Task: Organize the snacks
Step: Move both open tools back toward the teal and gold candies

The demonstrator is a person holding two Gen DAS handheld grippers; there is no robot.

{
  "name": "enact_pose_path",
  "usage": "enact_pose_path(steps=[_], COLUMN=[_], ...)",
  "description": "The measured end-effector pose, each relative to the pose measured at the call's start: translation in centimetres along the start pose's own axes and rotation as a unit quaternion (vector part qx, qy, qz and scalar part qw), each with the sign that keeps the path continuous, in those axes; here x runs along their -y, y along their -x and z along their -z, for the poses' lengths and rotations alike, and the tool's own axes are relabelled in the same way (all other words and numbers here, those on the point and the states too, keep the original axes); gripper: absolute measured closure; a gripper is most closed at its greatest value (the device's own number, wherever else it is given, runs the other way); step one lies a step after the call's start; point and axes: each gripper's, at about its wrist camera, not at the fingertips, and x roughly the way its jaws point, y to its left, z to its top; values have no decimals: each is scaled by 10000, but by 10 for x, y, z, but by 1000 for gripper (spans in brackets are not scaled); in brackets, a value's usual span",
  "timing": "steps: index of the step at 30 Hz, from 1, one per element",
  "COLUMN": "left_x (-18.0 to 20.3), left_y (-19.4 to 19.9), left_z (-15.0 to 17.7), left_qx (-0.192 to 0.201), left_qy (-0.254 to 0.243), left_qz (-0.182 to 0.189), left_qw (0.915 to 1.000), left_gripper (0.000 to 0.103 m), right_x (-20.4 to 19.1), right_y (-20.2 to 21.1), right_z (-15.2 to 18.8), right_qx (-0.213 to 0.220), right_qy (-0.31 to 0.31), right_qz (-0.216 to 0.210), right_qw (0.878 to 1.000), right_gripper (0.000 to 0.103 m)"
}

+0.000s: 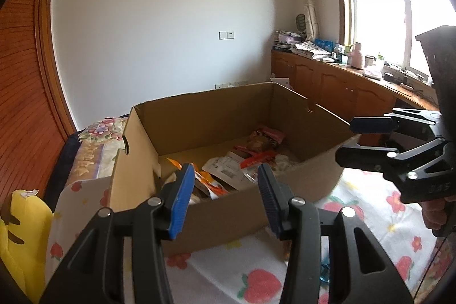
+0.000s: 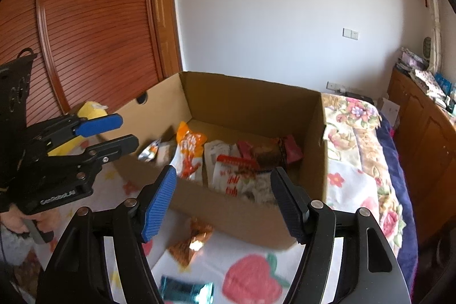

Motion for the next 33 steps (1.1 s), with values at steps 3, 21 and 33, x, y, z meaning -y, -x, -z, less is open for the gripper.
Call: enact_pose_path(steps=[3, 21, 33], left_x=[6, 22, 20], left_y=[8, 42, 48], left_z=[7, 51, 81], left_qx=[-19, -221, -420], left_qy=[-6, 2, 170], left_qz=[58, 102, 169], left_qw=[10000, 9997, 9988], left_gripper=[56, 56, 56], right_x=[-3, -27, -30], right_y=[15, 39, 27], right_z=[10, 86, 125], right_qx=[5, -462, -868], right_qy=[-38, -463, -890], right_qz=[6, -66, -305], right_qw=[10000, 9978, 9918], right_gripper=[33, 35, 42])
